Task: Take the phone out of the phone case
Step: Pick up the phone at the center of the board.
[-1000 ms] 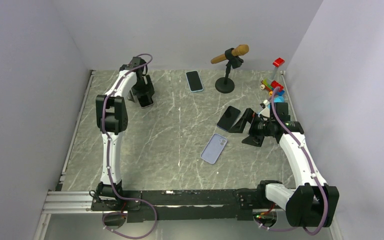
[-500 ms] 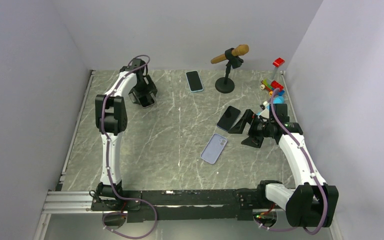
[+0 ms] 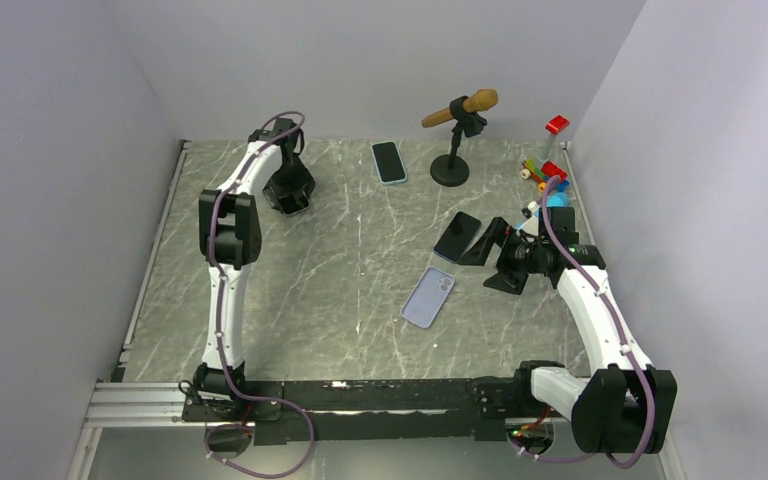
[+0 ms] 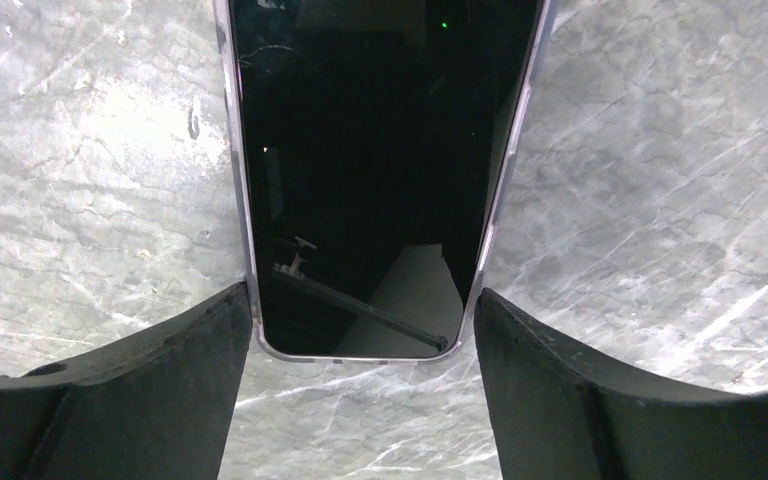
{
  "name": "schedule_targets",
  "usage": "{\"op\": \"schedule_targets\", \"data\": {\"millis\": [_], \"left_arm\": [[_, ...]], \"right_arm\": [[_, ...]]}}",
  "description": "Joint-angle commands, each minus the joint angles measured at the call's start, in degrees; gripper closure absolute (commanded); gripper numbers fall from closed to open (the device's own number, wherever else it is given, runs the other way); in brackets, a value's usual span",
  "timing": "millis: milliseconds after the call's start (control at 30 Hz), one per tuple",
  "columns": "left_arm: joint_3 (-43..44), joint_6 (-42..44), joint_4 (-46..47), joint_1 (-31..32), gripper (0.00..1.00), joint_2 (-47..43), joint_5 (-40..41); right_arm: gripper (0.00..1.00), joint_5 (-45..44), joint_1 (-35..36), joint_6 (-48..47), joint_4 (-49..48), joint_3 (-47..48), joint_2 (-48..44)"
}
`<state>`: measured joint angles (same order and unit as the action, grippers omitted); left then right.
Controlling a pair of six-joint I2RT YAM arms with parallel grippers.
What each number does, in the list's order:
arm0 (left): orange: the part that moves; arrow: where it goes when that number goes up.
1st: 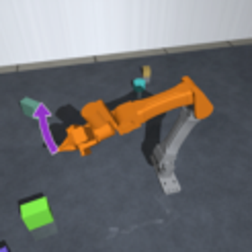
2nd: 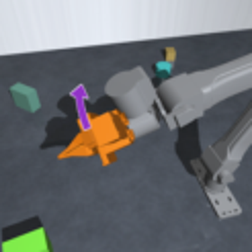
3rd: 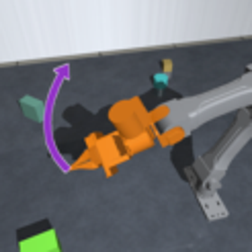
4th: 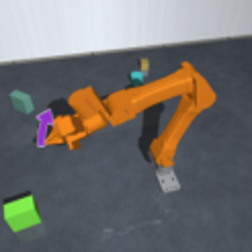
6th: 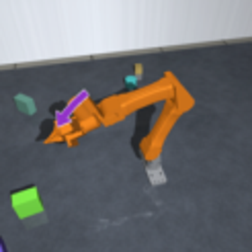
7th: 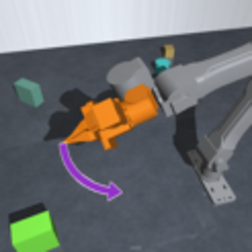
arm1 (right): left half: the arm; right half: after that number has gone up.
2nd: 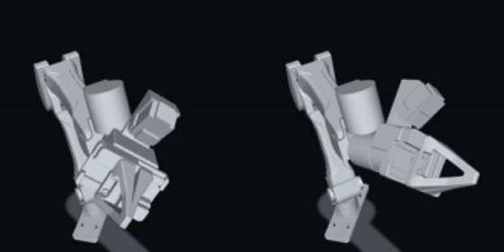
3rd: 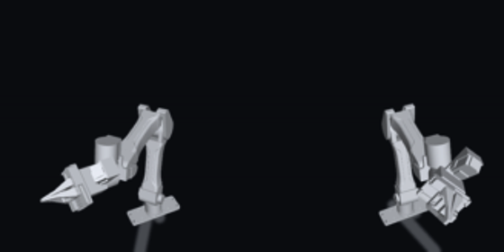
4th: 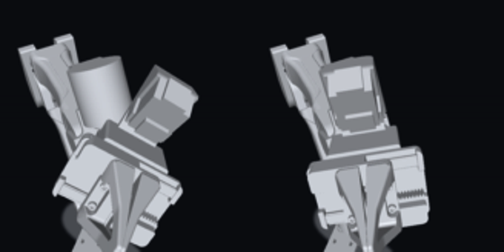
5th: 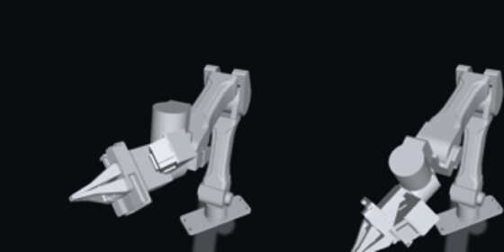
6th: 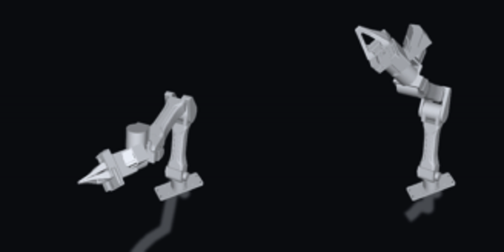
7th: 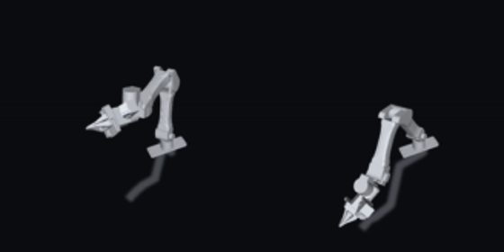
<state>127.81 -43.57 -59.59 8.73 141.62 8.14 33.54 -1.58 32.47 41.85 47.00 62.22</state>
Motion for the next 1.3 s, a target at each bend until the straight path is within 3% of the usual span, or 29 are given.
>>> {"op": "schedule_targets", "data": {"millis": [0, 300, 567, 667, 767, 833, 867, 1033, 1267], "left_arm": [[2.1, 0.3, -4.1, 0.8, 0.21, 1.6, 3.3], [-2.1, 2.8, -3.1, 0.7, 0.34, -0.5, 1.7], [-20.5, 7.3, 0.0, 3.6, 0.34, -12.9, 1.8], [-27.5, 8.1, -0.1, 5.8, 0.28, -18.5, 2.9], [-34.5, 9.8, 1.0, 7.5, 0.12, -24.3, 2.4], [-38.9, 13.7, 3.7, 7.6, 0.01, -27.3, -1.4], [-40.4, 16.1, 5.4, 7.4, 0.01, -28.2, -3.8], [-36.3, 22.4, 3.4, 6.6, 0.01, -25.1, -6.3], [-31.3, 22.1, 3.5, 2.8, 0.01, -21.7, -8.8]], "right_arm": [[0.0, -0.5, -0.1, 1.4, -2.7, -0.2, 0.2], [0.0, -0.9, -0.1, 1.7, -2.0, -0.1, -1.1], [0.0, -0.4, -0.2, 1.3, -2.5, -0.7, -2.8], [0.0, 0.0, -0.1, 0.3, -2.1, -0.6, -3.1], [0.0, 0.4, -0.1, -0.9, -1.1, -0.2, -3.7], [0.0, 0.4, -0.1, -1.7, -0.4, 0.1, -4.3], [0.0, 0.4, 0.0, -2.1, 0.0, 0.2, -4.6], [0.0, 0.0, 0.0, -3.5, 1.2, 0.4, -5.6], [0.0, -0.9, 0.0, -4.8, 4.3, 3.2, -5.4]]}}
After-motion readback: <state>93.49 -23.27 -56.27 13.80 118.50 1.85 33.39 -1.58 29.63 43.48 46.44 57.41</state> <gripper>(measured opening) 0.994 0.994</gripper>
